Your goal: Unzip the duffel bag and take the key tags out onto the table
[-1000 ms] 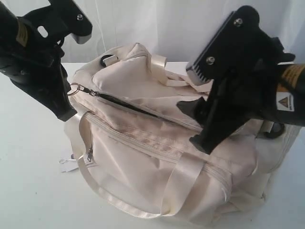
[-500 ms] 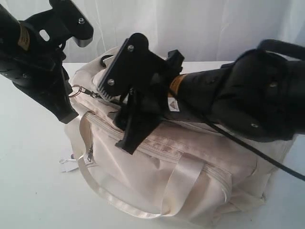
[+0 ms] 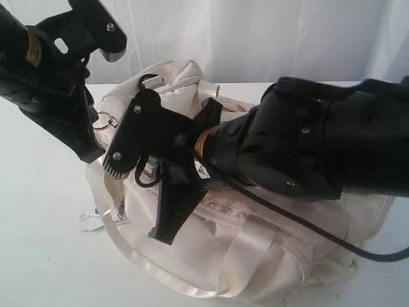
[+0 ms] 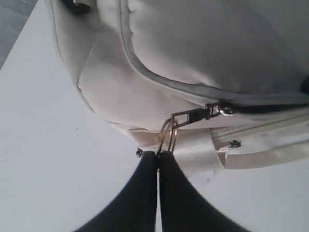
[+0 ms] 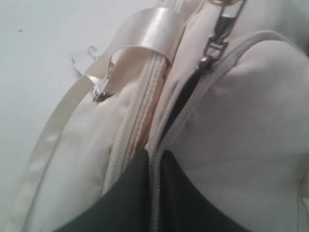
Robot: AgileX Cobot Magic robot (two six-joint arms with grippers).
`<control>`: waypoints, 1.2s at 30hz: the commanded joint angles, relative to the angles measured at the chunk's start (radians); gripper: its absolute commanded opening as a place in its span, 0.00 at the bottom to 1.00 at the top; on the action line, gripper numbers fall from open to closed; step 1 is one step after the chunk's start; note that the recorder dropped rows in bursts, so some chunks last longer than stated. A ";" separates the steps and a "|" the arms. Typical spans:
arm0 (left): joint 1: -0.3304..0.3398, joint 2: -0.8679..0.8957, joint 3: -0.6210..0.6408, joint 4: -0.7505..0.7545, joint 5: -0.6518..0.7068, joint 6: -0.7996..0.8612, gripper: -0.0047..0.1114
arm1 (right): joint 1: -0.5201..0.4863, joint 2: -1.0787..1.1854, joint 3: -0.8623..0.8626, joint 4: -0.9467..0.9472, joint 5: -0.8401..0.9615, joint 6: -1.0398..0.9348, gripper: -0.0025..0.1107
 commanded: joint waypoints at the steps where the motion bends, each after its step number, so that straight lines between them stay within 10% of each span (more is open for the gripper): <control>1: 0.052 0.014 0.005 0.045 -0.024 -0.008 0.04 | 0.055 -0.003 0.004 0.016 0.152 -0.009 0.02; 18: 0.180 0.031 0.005 0.039 0.005 0.022 0.04 | 0.090 -0.136 0.115 0.004 0.401 -0.031 0.02; 36: 0.180 0.095 -0.002 -0.099 -0.382 0.138 0.04 | 0.090 -0.162 0.186 0.023 0.400 -0.029 0.02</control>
